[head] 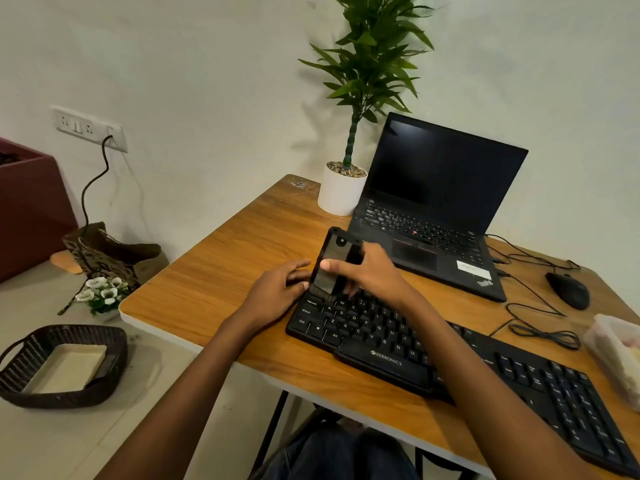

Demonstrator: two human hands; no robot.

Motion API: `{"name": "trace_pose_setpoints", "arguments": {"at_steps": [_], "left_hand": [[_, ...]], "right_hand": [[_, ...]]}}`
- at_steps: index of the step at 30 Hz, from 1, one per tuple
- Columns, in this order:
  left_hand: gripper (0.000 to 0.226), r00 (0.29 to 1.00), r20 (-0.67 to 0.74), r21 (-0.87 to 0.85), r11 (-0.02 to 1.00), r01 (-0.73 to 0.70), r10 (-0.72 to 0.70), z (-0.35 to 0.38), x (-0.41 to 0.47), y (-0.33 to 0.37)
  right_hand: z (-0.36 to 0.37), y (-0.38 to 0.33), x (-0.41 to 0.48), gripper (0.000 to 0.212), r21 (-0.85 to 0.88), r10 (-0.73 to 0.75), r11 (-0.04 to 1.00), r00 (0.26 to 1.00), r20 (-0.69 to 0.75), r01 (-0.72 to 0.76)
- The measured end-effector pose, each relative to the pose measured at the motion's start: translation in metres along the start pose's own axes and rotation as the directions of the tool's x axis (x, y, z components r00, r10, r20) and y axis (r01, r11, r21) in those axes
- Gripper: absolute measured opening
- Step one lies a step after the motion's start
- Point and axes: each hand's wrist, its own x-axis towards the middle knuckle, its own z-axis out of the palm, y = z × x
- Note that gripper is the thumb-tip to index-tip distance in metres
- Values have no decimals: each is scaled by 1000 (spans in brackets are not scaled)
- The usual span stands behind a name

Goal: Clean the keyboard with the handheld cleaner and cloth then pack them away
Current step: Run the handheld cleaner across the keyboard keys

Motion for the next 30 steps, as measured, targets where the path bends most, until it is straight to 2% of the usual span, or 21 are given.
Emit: {"name": "trace_pose_setpoints", "arguments": {"at_steps": [1, 4, 5, 9, 13, 14, 17, 20, 22, 24, 27, 28, 30], "left_hand": [[49, 1000, -2, 4, 1000, 3, -3, 0, 0, 0], [49, 1000, 7, 4, 1000, 0, 0, 0, 0, 1], [48, 1000, 7, 7, 1000, -5, 5, 0, 0, 0], [46, 1000, -10, 22, 1000, -18, 19, -2, -1, 0], [44, 1000, 27, 36, 999, -12, 11, -2, -1, 1], [46, 1000, 29, 25, 1000, -9, 8, -2, -2, 1], [42, 999, 25, -6, 1000, -20, 21, -3, -1, -1], [27, 998, 25, -25, 998, -51, 52, -3, -4, 1], [21, 997, 23, -26, 997, -68, 68, -4, -5, 3], [23, 998, 38, -11, 998, -58, 59, -4, -5, 3], [41, 998, 52, 48, 998, -42, 40, -5, -3, 1], [41, 998, 54, 45, 998, -46, 44, -5, -3, 1], [28, 997, 49, -1, 998, -60, 60, -5, -6, 1]], "right_hand": [[-1, 0, 2, 26, 15, 0, 1000, 1000, 6, 0], [-2, 4, 12, 22, -178, -56, 984, 986, -156, 28], [0, 4, 13, 21, -194, -66, 980, 987, -145, 37], [2, -5, 12, 19, -76, -49, 995, 993, 108, 58], [-2, -4, 19, 21, -122, -71, 990, 997, 13, 72], [-2, -3, 19, 21, -112, -63, 992, 998, 26, 66], [1, -13, 7, 19, -84, -63, 993, 982, 179, 79], [3, -31, -8, 21, 33, -71, 997, 921, 383, 64], [5, -35, -12, 24, 52, -69, 997, 890, 450, 51], [3, -31, -5, 24, -2, -52, 998, 927, 371, 56], [-4, -19, 11, 17, -138, -64, 987, 987, 148, 85], [-4, -18, 12, 19, -141, -67, 986, 986, 152, 88], [2, -20, 8, 20, -65, -59, 995, 955, 292, 81]]}}
